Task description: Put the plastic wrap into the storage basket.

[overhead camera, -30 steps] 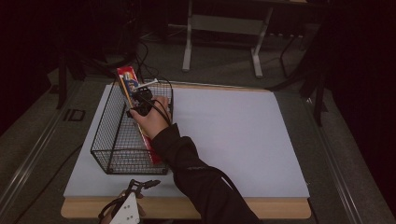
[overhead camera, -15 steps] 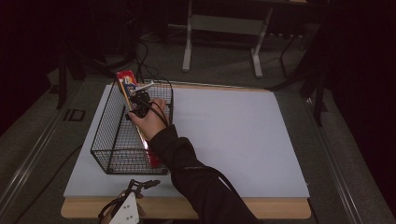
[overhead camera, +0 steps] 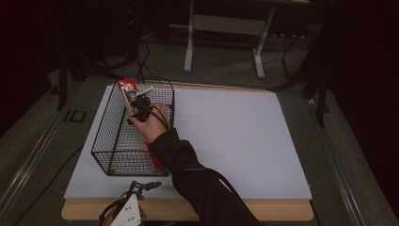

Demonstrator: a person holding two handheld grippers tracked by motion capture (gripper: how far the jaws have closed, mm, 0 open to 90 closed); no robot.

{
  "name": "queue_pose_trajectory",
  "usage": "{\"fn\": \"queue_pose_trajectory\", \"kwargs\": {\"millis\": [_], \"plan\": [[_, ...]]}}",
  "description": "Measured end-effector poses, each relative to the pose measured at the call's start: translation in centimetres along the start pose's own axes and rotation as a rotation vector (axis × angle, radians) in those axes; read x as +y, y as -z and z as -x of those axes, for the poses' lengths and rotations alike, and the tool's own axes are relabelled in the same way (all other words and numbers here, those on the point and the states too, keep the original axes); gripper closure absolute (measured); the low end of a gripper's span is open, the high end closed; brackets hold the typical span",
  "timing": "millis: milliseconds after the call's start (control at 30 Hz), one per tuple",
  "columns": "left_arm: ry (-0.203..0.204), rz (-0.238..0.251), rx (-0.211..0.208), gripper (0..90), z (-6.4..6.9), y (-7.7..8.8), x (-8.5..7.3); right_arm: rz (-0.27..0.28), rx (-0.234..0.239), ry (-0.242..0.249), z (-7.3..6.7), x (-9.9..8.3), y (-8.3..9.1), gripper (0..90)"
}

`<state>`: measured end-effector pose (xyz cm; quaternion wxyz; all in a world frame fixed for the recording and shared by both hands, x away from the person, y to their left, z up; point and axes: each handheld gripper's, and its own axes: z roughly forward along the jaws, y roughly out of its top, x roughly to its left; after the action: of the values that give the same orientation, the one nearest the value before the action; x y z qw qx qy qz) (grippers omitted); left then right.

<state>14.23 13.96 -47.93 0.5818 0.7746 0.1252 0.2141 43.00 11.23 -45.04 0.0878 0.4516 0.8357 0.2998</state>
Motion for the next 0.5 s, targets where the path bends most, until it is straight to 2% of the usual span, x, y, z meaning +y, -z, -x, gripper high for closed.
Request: {"fn": "queue_pose_trajectory", "kwargs": {"millis": [400,500], "plan": [[-0.001,0.002,-0.002,0.1,0.02,0.0,0.04,-0.004,0.036,0.001,0.56,-0.1,-0.26,36.8],[0.0,0.0,-0.003,0.1,0.04,-0.02,0.03,-0.013,0.037,0.025,0.56,0.04,0.03,35.5]]}}
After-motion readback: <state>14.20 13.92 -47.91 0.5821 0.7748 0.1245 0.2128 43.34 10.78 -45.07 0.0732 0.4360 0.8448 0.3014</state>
